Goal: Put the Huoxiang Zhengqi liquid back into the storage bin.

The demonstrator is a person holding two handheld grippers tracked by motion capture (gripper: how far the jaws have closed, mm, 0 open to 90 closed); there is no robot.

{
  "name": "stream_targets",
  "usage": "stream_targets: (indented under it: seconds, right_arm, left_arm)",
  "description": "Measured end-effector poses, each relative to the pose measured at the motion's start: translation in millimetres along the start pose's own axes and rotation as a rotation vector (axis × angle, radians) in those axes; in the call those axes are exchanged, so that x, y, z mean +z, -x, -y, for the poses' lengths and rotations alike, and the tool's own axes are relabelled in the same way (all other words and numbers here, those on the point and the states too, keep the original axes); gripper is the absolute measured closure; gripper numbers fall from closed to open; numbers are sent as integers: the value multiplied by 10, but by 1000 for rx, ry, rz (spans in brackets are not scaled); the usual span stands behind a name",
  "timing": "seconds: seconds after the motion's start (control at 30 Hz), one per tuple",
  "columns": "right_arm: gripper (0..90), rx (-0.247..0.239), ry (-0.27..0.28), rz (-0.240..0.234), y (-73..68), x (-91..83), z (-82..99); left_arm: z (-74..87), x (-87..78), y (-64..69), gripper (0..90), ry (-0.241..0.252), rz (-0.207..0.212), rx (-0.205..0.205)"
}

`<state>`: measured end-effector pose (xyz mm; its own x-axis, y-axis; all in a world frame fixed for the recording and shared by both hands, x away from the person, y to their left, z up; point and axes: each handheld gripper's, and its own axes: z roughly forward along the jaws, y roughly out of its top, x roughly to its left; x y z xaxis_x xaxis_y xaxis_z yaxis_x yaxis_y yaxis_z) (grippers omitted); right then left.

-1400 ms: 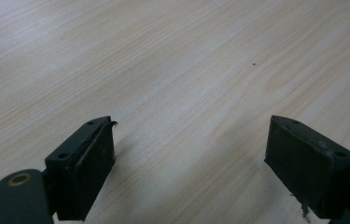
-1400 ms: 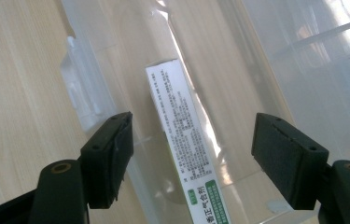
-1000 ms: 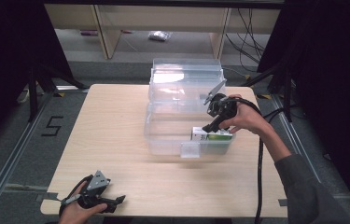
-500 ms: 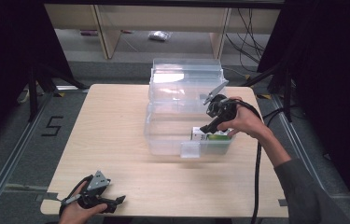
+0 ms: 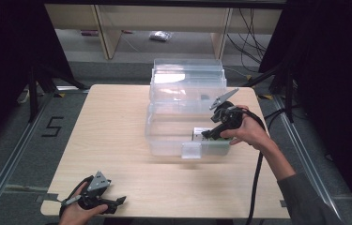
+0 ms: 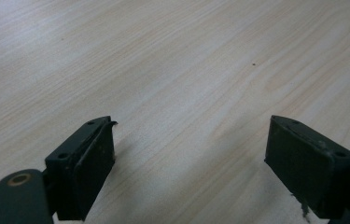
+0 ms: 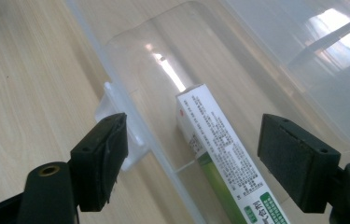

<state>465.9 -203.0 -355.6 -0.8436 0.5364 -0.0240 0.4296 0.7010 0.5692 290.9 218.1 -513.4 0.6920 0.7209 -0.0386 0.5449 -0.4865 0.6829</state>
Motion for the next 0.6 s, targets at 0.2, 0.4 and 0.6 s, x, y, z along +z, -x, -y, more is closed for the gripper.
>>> stream_targets:
  seconds: [0.2,0.4,0.6]
  right_arm:
    - [250,53,45,17,-53,-19,118]
    - [245,149,79,7,-149,-42,174]
    - [242,85,143,36,-177,-35,206]
  left_arm:
    - [-1,-8,-22,152,-12,-12,19]
    - [-1,-5,-17,152,-6,-14,11]
    - [1,8,-1,152,17,-12,-17]
